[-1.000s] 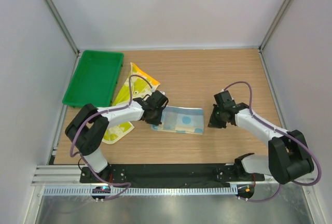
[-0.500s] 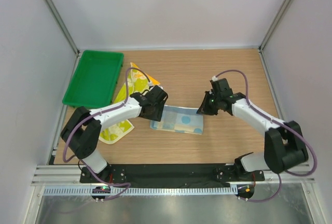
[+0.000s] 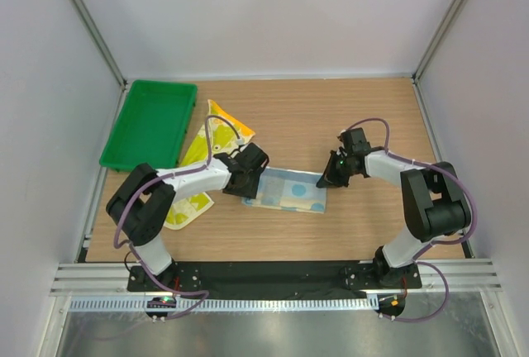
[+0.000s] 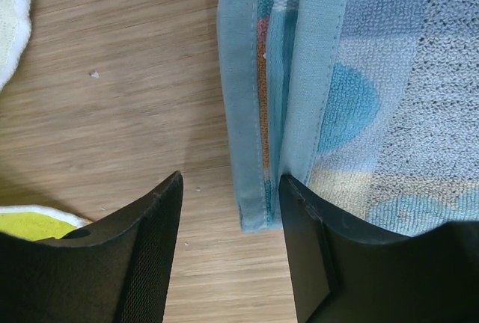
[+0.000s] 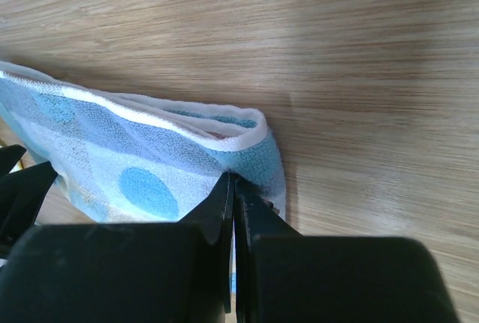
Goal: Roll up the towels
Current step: Fold the towel, then roll the towel
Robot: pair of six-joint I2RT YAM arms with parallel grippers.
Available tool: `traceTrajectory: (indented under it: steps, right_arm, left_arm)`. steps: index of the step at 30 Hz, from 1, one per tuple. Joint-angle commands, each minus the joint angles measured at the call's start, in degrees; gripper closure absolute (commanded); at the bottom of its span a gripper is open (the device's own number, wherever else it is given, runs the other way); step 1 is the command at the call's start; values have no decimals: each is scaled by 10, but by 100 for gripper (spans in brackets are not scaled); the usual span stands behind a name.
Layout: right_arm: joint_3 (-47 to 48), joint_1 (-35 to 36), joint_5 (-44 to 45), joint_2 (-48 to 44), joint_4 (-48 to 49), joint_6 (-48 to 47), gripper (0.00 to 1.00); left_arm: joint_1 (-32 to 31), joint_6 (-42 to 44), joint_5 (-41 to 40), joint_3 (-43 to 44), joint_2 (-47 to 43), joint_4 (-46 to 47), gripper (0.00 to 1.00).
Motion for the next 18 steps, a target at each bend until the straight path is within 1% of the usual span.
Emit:
traceTrajectory:
  steps: [1,5,6,7,10,13,14,17,18]
  right_arm:
    - [-18,-5,8,-7,-6,-16,99]
    - [-19,-10,29,-29,-39,-18,99]
    - [-16,-12,64,-33,-50,-19,99]
    - [-12,-14,84,-37,-79,-19,99]
    - [3,-17,157,-56,-122,-22,98]
    - [17,-19,190,-68,-146,-19,96]
    - [25,-19,226,-69,-152,-18,95]
    - [39,-19,259,-78,-172,-16,94]
    - [42,-19,263,-84,-176,-15,92]
  left_arm:
    - [-2,-8,-4,-27,36,16,44]
    - [-2,-8,-25,-38,48,16,45]
    - [-3,-9,-25,-38,49,17,45]
    - [-2,-9,-22,-37,53,17,45]
    - [-2,-15,-34,-29,56,10,45]
    - [-2,-14,-34,-20,57,4,45]
    - [-2,-14,-39,-19,59,3,46]
    - [-2,-7,-51,0,61,-12,46]
    - [-2,-4,-58,5,60,-26,46]
